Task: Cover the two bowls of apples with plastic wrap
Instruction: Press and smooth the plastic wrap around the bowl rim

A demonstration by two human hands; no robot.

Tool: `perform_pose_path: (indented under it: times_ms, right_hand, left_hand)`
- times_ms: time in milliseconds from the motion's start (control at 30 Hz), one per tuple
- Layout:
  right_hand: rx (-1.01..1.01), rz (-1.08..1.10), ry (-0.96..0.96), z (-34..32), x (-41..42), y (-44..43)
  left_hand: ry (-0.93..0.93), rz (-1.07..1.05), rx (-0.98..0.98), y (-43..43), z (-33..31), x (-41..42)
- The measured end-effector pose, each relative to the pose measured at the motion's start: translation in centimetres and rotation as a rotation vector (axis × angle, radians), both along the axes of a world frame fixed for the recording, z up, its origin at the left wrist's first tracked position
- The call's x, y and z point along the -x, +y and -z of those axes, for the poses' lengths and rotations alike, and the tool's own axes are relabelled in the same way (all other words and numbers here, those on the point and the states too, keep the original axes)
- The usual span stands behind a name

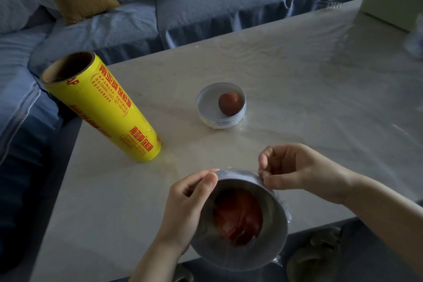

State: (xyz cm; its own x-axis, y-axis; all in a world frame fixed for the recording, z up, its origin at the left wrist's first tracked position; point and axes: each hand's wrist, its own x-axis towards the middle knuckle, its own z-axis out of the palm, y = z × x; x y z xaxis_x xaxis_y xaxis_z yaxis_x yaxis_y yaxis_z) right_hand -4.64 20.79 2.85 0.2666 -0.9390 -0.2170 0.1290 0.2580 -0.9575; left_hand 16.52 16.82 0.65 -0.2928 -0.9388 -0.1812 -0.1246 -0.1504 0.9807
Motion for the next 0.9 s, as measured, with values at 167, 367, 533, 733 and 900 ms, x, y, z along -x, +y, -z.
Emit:
perform_pose_path:
  times_ms: [167, 367, 533, 733, 900]
  right_hand:
    - [0.025, 0.073, 0.036, -0.2, -0.4, 0.3]
    - [-0.295, -0.214, 0.458, -1.7, 0.3, -1.3]
    - [-0.391, -0.296, 0.439, -2.2, -0.2, -2.1]
    - [-0.479, -0.08, 0.131, -1.3, -0.9, -1.9]
    - [-0.462, -0.052, 0.202, -1.3, -1.1, -1.8]
  left_hand:
    - [0.001, 0.011, 0.016, 0.2, 0.0, -0.1]
    - [-0.155, 0.082, 0.137, 0.4, -0.8, 0.0]
    - [-0.225, 0.105, 0.192, 0.4, -1.0, 0.1]
    - [-0.269, 0.069, 0.255, 0.2, -0.9, -0.2]
    - [-0.31, 0.1, 0.252, 0.1, -0.6, -0.5]
